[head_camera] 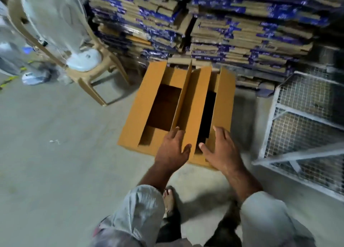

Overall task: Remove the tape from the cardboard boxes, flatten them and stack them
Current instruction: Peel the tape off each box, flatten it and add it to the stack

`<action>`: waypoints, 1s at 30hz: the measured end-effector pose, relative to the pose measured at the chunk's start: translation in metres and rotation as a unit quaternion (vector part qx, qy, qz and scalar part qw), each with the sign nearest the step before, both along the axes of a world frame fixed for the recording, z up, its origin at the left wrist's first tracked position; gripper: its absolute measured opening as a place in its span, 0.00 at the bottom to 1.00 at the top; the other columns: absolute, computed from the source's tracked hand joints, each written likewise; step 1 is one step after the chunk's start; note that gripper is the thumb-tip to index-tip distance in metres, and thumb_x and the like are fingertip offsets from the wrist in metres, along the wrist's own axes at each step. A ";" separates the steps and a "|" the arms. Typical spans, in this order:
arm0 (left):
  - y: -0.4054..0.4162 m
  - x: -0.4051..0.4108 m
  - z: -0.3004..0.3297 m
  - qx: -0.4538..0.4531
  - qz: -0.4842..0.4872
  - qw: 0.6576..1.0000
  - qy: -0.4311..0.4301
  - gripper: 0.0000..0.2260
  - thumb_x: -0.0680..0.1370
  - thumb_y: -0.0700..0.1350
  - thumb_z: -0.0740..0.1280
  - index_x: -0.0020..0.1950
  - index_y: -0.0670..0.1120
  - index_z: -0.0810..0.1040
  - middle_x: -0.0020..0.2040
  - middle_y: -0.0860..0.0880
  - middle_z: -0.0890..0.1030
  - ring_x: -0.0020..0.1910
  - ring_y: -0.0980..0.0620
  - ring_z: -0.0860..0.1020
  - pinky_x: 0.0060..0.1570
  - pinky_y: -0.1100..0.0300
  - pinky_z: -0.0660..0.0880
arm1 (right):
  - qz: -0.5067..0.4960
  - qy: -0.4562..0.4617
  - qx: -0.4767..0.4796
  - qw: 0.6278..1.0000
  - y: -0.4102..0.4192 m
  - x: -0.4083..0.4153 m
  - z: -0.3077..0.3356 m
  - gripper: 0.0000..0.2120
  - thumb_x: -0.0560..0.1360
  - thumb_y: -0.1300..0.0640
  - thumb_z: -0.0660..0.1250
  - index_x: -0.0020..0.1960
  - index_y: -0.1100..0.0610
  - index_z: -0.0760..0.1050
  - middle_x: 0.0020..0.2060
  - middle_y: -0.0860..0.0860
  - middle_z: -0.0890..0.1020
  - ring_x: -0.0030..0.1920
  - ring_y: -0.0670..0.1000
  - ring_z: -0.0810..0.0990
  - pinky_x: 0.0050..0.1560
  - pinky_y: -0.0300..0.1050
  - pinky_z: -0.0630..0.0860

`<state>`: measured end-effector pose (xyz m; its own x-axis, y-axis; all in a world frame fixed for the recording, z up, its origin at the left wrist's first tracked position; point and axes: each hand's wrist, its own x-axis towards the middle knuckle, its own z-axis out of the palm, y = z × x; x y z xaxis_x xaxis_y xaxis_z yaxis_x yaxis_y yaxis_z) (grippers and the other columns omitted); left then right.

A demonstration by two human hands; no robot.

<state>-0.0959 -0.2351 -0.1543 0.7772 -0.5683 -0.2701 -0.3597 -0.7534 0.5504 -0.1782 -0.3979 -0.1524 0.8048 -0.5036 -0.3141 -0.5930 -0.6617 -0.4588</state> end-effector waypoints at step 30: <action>-0.056 0.002 -0.181 0.101 0.236 0.951 0.173 0.58 0.67 0.69 0.75 0.82 0.43 0.46 0.80 0.38 0.58 0.79 0.35 0.56 0.76 0.40 0.56 | -0.283 0.054 0.356 0.889 -0.062 -0.052 -0.235 0.57 0.60 0.35 0.81 0.79 0.48 0.55 0.68 0.48 0.71 0.67 0.56 0.74 0.67 0.60 0.75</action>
